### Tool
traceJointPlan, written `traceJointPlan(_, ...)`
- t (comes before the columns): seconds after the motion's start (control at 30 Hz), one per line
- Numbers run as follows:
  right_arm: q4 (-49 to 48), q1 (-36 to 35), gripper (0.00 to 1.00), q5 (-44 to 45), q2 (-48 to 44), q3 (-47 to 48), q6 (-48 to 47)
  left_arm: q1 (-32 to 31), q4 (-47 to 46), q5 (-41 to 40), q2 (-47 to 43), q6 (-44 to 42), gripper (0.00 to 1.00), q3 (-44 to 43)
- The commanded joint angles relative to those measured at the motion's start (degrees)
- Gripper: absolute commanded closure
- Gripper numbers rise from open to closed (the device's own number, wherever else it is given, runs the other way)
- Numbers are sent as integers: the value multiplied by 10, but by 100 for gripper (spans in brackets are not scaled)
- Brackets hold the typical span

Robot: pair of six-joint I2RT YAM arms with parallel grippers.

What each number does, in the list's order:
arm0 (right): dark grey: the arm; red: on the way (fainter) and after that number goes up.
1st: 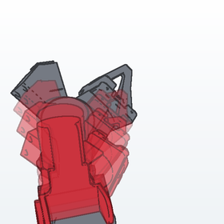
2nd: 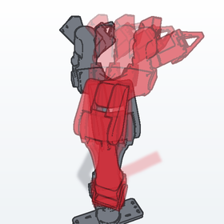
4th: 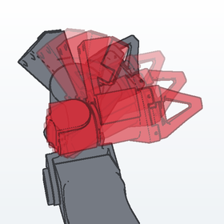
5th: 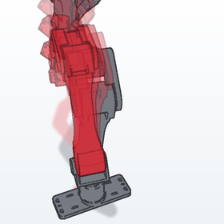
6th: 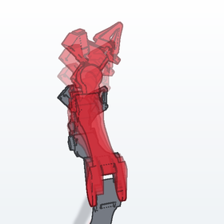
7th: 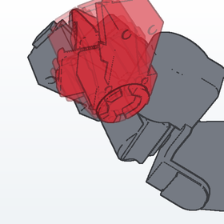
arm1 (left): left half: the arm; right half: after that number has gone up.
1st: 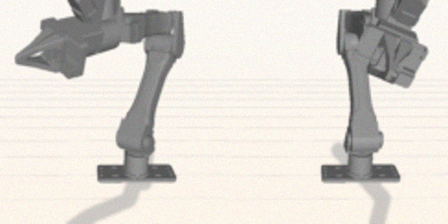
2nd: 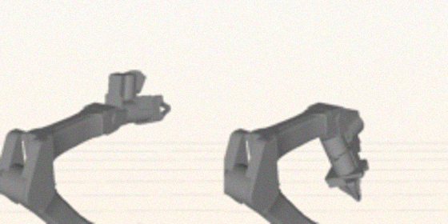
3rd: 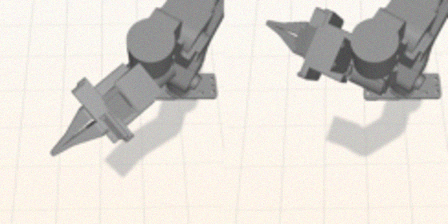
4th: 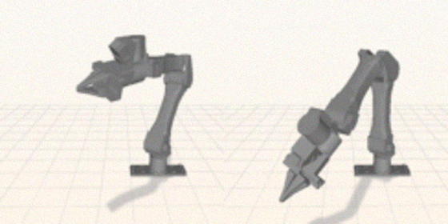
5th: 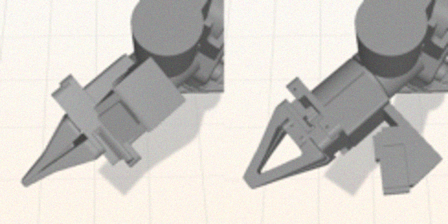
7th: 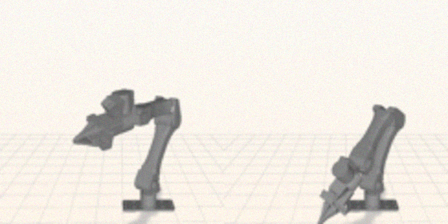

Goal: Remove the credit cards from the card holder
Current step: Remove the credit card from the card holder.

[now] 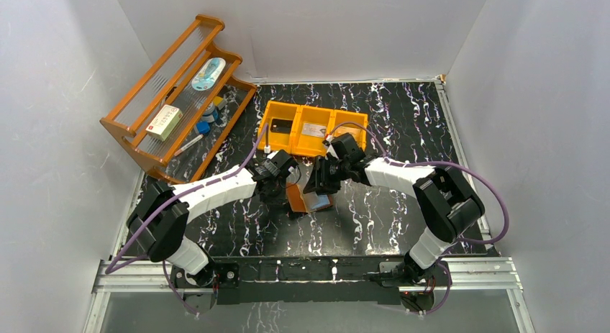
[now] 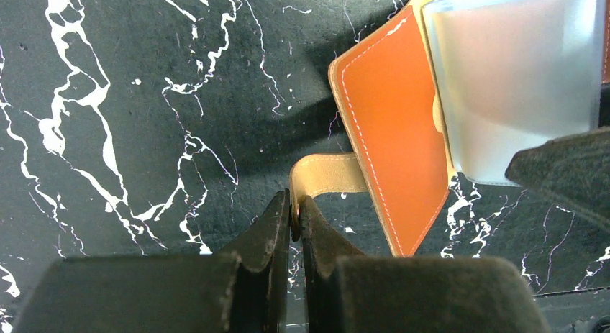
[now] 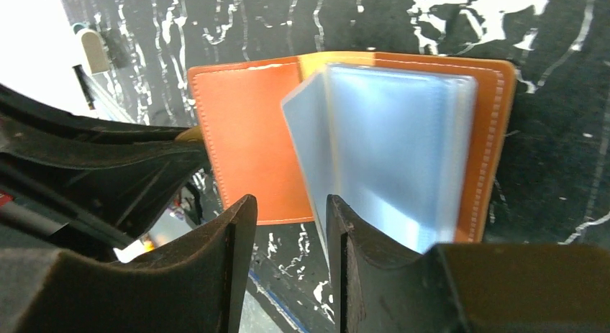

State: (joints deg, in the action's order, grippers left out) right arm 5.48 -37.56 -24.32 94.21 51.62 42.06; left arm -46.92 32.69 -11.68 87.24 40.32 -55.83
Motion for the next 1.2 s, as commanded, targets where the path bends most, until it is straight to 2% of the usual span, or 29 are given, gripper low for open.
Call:
traceJointPlan(0.0, -56, -8, 50, -57, -14, 8, 19, 3, 0, -1, -1, 2, 100, 4)
traceJointPlan(0.17, -55, -28, 49, -83, 17, 29, 10, 3, 2, -12, -8, 9, 100, 6)
traceJointPlan(0.5, -92, -54, 49, -69, 80, 19, 47, 24, 5, -7, -14, 28, 100, 21)
traceJointPlan(0.57, -98, -54, 44, -63, 83, 12, 54, 32, 0, 2, -16, 29, 100, 27)
traceJointPlan(0.67, -98, -54, 42, -42, 81, 0, 57, 38, -8, 14, -18, 29, 96, 32)
traceJointPlan(0.8, -84, -54, 51, -11, 83, -11, 64, 44, -9, 23, -20, 29, 79, 26)
traceJointPlan(0.87, -81, -55, 58, 5, 84, -18, 80, 44, -15, 28, -28, 29, 64, 22)
traceJointPlan(1.0, -59, -54, 62, 27, 90, -14, 82, 45, -31, 36, -42, 29, 38, 18)
traceJointPlan(1.07, -52, -55, 62, 34, 91, -12, 79, 45, -46, 48, -40, 28, 32, 19)
traceJointPlan(1.17, -39, -54, 63, 45, 89, -11, 77, 46, -54, 61, -27, 27, 29, 11)
